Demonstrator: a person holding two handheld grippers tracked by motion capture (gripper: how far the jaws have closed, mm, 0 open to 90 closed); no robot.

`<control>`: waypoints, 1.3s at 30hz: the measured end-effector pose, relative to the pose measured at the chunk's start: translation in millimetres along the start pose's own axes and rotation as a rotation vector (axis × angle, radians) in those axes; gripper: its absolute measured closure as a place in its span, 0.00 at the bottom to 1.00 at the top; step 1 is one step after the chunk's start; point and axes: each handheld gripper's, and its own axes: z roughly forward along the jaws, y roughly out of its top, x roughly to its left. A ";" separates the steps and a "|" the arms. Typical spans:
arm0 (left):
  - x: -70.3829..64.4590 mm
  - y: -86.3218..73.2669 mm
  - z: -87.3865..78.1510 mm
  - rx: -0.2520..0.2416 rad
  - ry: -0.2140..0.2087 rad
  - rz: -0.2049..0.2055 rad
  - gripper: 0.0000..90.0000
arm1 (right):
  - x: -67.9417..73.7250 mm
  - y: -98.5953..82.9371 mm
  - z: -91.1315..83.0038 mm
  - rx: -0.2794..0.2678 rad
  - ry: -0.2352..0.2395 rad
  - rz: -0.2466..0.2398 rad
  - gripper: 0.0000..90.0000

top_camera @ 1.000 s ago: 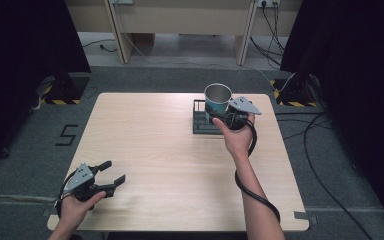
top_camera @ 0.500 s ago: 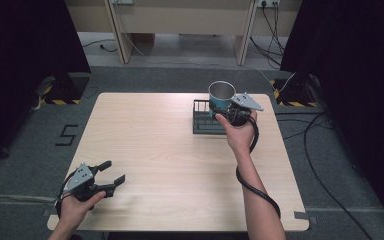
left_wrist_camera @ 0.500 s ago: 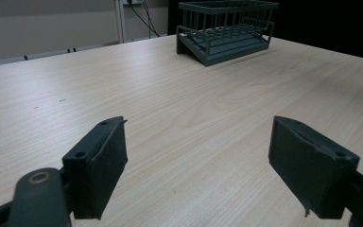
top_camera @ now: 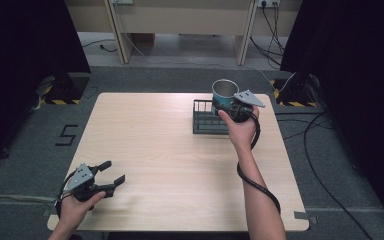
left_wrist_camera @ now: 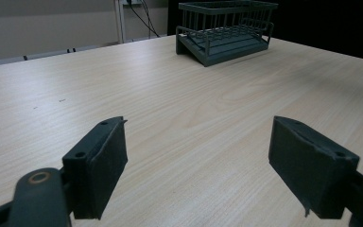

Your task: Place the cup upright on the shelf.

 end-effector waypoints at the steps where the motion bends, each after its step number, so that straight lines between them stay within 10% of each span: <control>1: 0.0 0.0 0.0 0.000 0.000 0.000 0.21 | -0.9 0.2 0.6 0.001 -0.001 0.000 0.20; 39: -0.2 0.0 -0.3 -0.001 -0.003 -0.001 0.21 | -26.0 -10.2 28.0 0.072 -0.069 0.068 0.20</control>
